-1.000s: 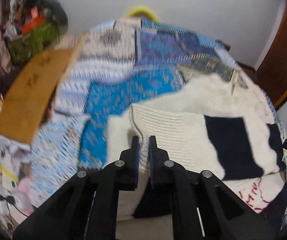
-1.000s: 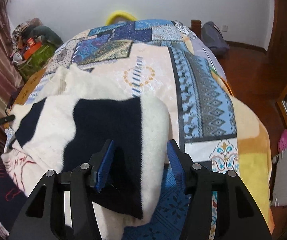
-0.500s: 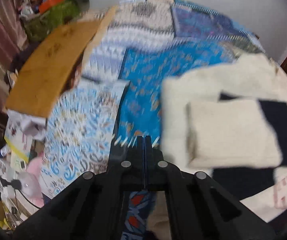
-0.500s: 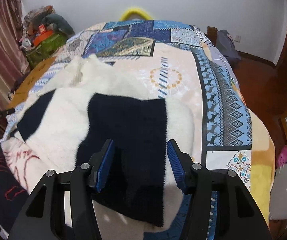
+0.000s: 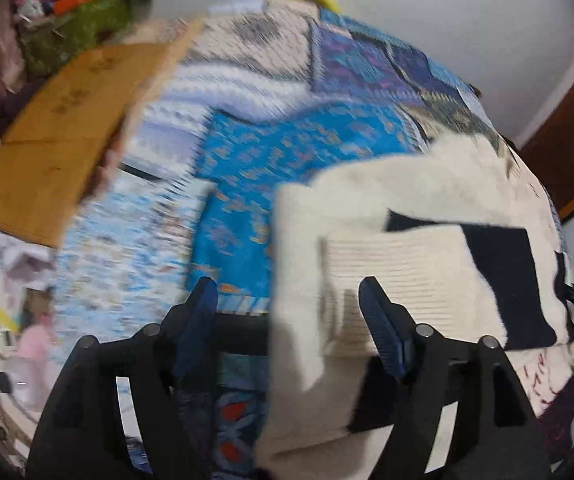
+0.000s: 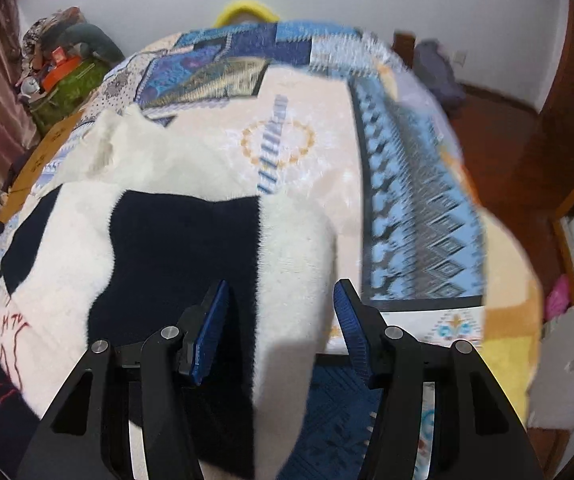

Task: Fold small clothes

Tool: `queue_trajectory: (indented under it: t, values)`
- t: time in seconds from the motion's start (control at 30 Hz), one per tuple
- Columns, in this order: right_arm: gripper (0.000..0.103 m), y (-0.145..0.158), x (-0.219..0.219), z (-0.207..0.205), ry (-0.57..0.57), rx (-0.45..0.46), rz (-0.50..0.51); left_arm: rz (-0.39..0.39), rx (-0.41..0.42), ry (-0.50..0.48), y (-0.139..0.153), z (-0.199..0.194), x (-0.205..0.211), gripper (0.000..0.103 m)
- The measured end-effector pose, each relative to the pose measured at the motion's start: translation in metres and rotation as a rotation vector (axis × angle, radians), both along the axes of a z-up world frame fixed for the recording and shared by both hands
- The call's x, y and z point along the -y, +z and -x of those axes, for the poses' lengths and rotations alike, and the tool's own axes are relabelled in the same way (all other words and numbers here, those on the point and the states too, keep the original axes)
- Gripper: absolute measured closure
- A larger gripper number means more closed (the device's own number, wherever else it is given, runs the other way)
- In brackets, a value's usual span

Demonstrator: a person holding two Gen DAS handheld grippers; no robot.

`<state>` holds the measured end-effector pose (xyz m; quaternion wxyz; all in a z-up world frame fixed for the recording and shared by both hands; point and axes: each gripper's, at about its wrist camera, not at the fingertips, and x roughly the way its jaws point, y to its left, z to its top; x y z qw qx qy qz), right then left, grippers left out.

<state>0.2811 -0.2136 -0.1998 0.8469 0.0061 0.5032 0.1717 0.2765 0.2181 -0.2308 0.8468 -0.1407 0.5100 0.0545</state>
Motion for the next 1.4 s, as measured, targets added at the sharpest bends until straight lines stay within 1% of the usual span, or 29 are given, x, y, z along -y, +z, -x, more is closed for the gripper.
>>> queue_trajectory:
  t: [0.03,0.1,0.13,0.17,0.2,0.23,0.27,0.3,0.37,0.43,0.47,0.57,0.63,0.7,0.73,0.8,0.83,0.87,0.93,1.0,1.03,1.07,1.1,1.17,1.2,1.27,1.33,1.4]
  values:
    - [0.053,-0.003,0.000,-0.002,0.003,-0.016,-0.015,0.008,-0.038,-0.005,-0.010,-0.008,0.002,0.030]
    - [0.055,-0.007,0.000,-0.008,0.004,-0.041,-0.065,0.022,-0.073,0.002,-0.024,-0.016,0.004,0.031]
    - [0.058,-0.007,0.000,-0.010,0.006,-0.046,-0.076,0.047,-0.078,0.002,-0.029,-0.019,0.004,0.038]
    - [0.064,-0.007,-0.001,-0.012,0.009,-0.047,-0.086,0.085,-0.065,0.004,-0.030,-0.020,0.005,0.055]
    - [0.068,-0.006,-0.003,-0.013,0.013,-0.045,-0.089,0.119,-0.054,-0.001,-0.029,-0.023,0.007,0.060]
    - [0.074,-0.004,-0.005,-0.013,0.022,-0.032,-0.086,0.118,-0.049,-0.001,-0.028,-0.025,0.008,0.068]
    - [0.078,-0.001,-0.008,-0.013,0.032,-0.018,-0.076,0.109,-0.045,-0.008,-0.026,-0.028,0.012,0.072]
    - [0.079,0.002,-0.012,-0.012,0.046,0.006,-0.051,0.089,-0.040,-0.017,-0.023,-0.031,0.015,0.076]
    - [0.084,0.008,-0.016,-0.015,0.050,0.051,-0.014,0.017,-0.032,-0.025,-0.017,-0.039,0.025,0.078]
    - [0.088,0.016,-0.018,-0.020,0.047,0.099,0.008,-0.028,-0.026,-0.025,-0.011,-0.047,0.029,0.079]
    - [0.088,0.019,-0.019,-0.024,0.040,0.115,0.013,-0.055,-0.021,-0.023,-0.008,-0.054,0.032,0.079]
    - [0.088,0.028,-0.019,-0.041,0.011,0.152,0.037,-0.085,-0.009,-0.008,-0.002,-0.076,0.035,0.079]
    - [0.088,0.031,-0.020,-0.051,-0.011,0.158,0.053,-0.103,-0.011,-0.006,-0.002,-0.088,0.038,0.079]
    - [0.085,0.031,-0.019,-0.057,-0.014,0.153,0.072,-0.135,-0.016,-0.016,-0.002,-0.095,0.042,0.077]
    - [0.080,0.031,-0.019,-0.060,-0.014,0.147,0.078,-0.142,-0.019,-0.017,-0.002,-0.095,0.043,0.075]
    - [0.077,0.032,-0.015,-0.059,-0.015,0.127,0.068,-0.147,-0.016,-0.015,-0.001,-0.090,0.042,0.072]
    - [0.073,0.033,-0.014,-0.057,-0.011,0.121,0.064,-0.149,-0.012,-0.014,0.000,-0.086,0.042,0.071]
    - [0.068,0.033,-0.012,-0.055,-0.008,0.117,0.063,-0.152,-0.012,-0.019,0.002,-0.078,0.041,0.071]
    - [0.061,0.034,-0.010,-0.047,-0.003,0.111,0.070,-0.146,-0.016,-0.040,0.006,-0.064,0.039,0.070]
    - [0.059,0.036,-0.009,-0.036,0.012,0.104,0.070,-0.145,-0.024,-0.061,0.009,-0.049,0.041,0.067]
    - [0.057,0.037,-0.009,-0.030,0.020,0.102,0.073,-0.150,-0.033,-0.070,0.009,-0.040,0.042,0.064]
    - [0.052,0.037,-0.008,-0.021,0.030,0.098,0.076,-0.150,-0.041,-0.080,0.010,-0.029,0.043,0.062]
    - [0.050,0.038,-0.009,-0.015,0.039,0.094,0.076,-0.144,-0.046,-0.091,0.009,-0.020,0.044,0.060]
    - [0.049,0.038,-0.009,0.004,0.065,0.086,0.064,-0.138,-0.064,-0.120,0.007,0.000,0.049,0.052]
    - [0.049,0.036,-0.010,0.011,0.074,0.075,0.061,-0.147,-0.072,-0.132,0.005,0.010,0.053,0.051]
    - [0.049,0.030,-0.013,0.030,0.103,0.044,0.052,-0.176,-0.092,-0.149,-0.001,0.031,0.058,0.049]
    - [0.049,0.021,-0.017,0.045,0.126,0.017,0.061,-0.188,-0.110,-0.150,-0.008,0.049,0.061,0.048]
    - [0.049,0.012,-0.020,0.061,0.154,-0.011,0.075,-0.180,-0.085,-0.141,-0.005,0.070,0.060,0.048]
